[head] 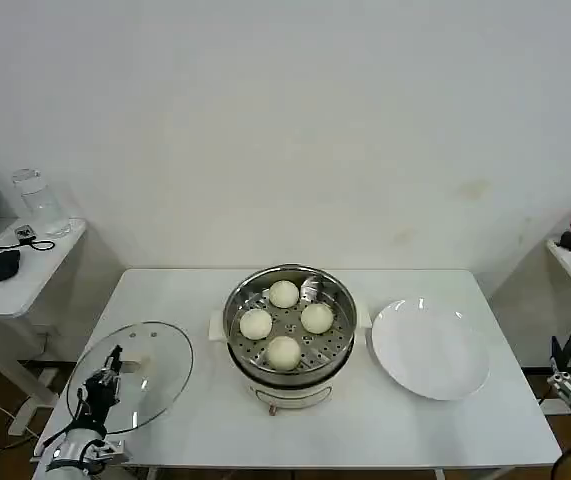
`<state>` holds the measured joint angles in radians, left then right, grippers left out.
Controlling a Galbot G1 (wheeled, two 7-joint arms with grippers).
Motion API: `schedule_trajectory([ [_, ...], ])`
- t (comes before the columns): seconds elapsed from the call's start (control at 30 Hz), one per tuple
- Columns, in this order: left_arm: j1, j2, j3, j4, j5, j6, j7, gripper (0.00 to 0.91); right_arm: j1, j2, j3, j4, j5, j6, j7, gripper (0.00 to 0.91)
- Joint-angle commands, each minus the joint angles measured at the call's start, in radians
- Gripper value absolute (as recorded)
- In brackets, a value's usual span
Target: Take steamed baozi put them in steamer then cover it.
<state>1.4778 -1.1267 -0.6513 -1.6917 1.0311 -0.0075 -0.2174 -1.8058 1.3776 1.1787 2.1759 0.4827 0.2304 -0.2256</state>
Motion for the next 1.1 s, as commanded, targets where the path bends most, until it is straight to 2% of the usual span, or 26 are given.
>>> schedule_trajectory([
  [0.03,0.039,0.023,-0.061,-0.252,-0.137,0.119,-0.015,0.000,0.007,0.005,-0.024,0.005,-0.038,0.007,0.001,0.907],
  [0.17,0.004,0.059,-0.050,-0.308,-0.094,0.148,0.030,0.000,0.006,0.023,-0.051,0.005,-0.089,0.017,-0.002,0.907],
  [0.37,-0.074,0.164,0.040,-0.369,-0.071,0.233,0.131,0.000,0.018,0.042,-0.086,-0.003,-0.134,0.028,-0.004,0.907],
  [0.57,-0.235,0.250,0.198,-0.362,-0.114,0.368,0.203,0.000,0.022,0.059,-0.102,-0.001,-0.168,0.031,0.006,0.907],
  [0.87,-0.436,0.174,0.478,-0.352,0.005,0.567,0.357,0.000,0.027,0.067,-0.136,-0.019,-0.176,0.025,0.006,0.907],
  [1.1,-0.506,0.058,0.598,-0.346,0.192,0.620,0.444,0.000,0.038,0.086,-0.172,-0.034,-0.223,0.039,0.004,0.907],
])
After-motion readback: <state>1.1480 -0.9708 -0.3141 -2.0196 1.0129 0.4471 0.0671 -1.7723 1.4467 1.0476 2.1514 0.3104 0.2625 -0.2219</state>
